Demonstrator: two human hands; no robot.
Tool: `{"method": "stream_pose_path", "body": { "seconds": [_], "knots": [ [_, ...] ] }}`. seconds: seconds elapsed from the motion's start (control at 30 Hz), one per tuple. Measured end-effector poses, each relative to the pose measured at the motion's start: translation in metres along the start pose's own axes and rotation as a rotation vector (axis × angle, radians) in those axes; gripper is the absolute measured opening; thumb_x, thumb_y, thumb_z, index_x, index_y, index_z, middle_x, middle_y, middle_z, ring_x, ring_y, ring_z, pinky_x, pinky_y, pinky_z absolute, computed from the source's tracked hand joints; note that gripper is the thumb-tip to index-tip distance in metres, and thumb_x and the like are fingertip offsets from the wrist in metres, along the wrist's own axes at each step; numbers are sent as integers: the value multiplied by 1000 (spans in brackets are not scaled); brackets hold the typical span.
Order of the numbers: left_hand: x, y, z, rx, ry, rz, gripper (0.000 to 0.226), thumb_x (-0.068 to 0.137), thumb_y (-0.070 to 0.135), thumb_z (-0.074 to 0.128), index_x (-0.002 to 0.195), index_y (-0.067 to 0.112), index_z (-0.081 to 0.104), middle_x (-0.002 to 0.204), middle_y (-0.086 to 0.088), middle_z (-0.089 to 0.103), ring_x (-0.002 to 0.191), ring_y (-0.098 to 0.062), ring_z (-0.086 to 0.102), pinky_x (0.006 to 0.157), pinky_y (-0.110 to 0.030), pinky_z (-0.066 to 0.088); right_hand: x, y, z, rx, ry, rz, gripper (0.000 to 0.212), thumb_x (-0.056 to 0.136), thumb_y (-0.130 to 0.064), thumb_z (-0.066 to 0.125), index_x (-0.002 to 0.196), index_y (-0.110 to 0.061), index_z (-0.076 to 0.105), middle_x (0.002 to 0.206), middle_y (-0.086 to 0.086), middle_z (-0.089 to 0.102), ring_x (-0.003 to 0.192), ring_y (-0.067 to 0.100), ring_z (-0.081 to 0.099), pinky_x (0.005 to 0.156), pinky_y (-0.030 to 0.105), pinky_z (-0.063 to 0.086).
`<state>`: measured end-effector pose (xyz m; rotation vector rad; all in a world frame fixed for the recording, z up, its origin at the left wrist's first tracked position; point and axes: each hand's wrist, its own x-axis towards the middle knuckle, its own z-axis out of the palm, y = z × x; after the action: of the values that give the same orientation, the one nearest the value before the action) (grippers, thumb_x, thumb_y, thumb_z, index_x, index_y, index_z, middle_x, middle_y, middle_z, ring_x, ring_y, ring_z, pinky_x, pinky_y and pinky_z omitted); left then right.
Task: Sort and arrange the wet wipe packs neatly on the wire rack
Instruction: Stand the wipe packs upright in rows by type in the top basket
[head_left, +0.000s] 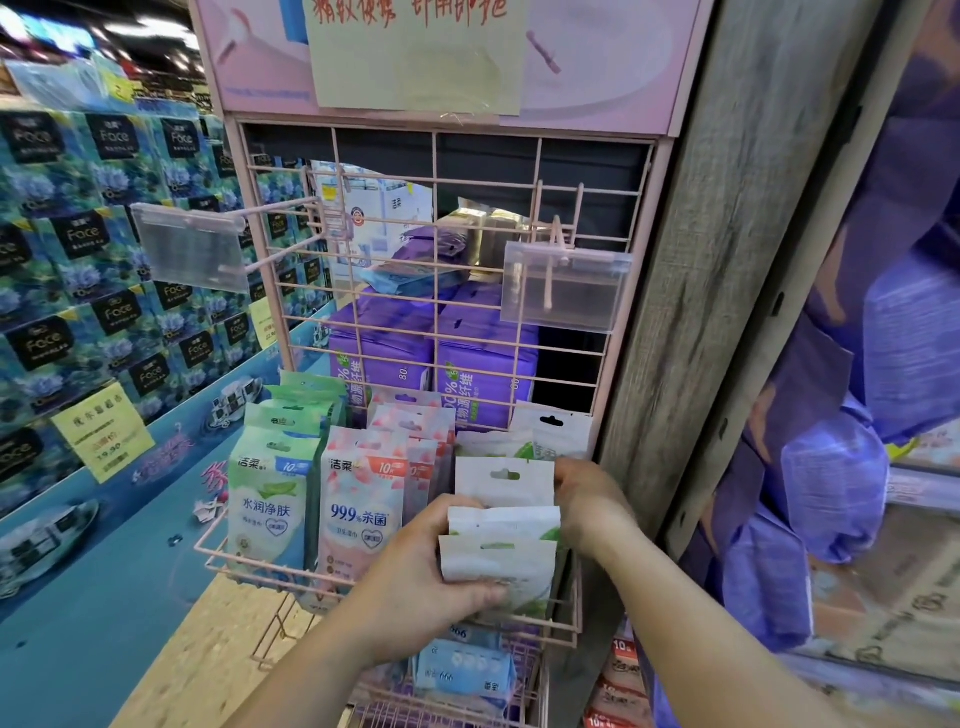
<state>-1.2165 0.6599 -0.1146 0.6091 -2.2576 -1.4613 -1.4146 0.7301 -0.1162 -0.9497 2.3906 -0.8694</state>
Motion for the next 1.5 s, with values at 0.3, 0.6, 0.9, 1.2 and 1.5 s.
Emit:
{"method": "stream_pose_path", "body": {
  "seconds": [0.3, 0.6, 0.9, 1.2, 1.5],
  "knots": [
    [-1, 2, 4, -48, 15, -73, 56, 72, 10, 80, 105, 43, 49, 97, 30, 68, 91, 10, 64, 77, -10, 50, -31, 8, -24, 595, 391, -258, 21, 91, -17, 59, 71, -19, 53, 59, 0, 46, 52, 11, 38, 49, 25, 31],
    [-2, 6, 5, -25, 40, -84, 55, 71, 11, 81, 102, 42, 48, 93, 38, 65, 85, 15, 62, 72, -7, 48, -39, -35, -72, -281, 376, -506, 4, 91, -26, 57, 93, -24, 60, 81, -5, 62, 72, 17, 58, 66, 31, 47],
    [0, 5, 2, -6, 23, -100, 54, 72, 18, 81, 103, 46, 46, 90, 30, 69, 86, 18, 60, 71, -4, 47, -42, -3, -61, -253, 189, -268, 59, 72, -30, 76, 123, -33, 47, 104, -13, 58, 93, 14, 61, 81, 34, 52],
    [1, 10, 7, -20, 0, -99, 51, 76, 7, 77, 105, 37, 47, 93, 17, 69, 80, 20, 60, 63, 0, 44, -56, 56, -14, 573, 234, 28, 20, 80, -20, 74, 97, -13, 67, 79, 3, 73, 71, 21, 64, 67, 38, 53],
    [1, 8, 9, -37, -44, -65, 57, 75, 10, 78, 111, 43, 48, 103, 21, 70, 95, 7, 64, 77, -9, 49, -49, 6, -56, 249, 396, -441, 16, 93, -21, 56, 87, -36, 56, 75, -5, 66, 72, 9, 63, 66, 26, 53]
  ]
}}
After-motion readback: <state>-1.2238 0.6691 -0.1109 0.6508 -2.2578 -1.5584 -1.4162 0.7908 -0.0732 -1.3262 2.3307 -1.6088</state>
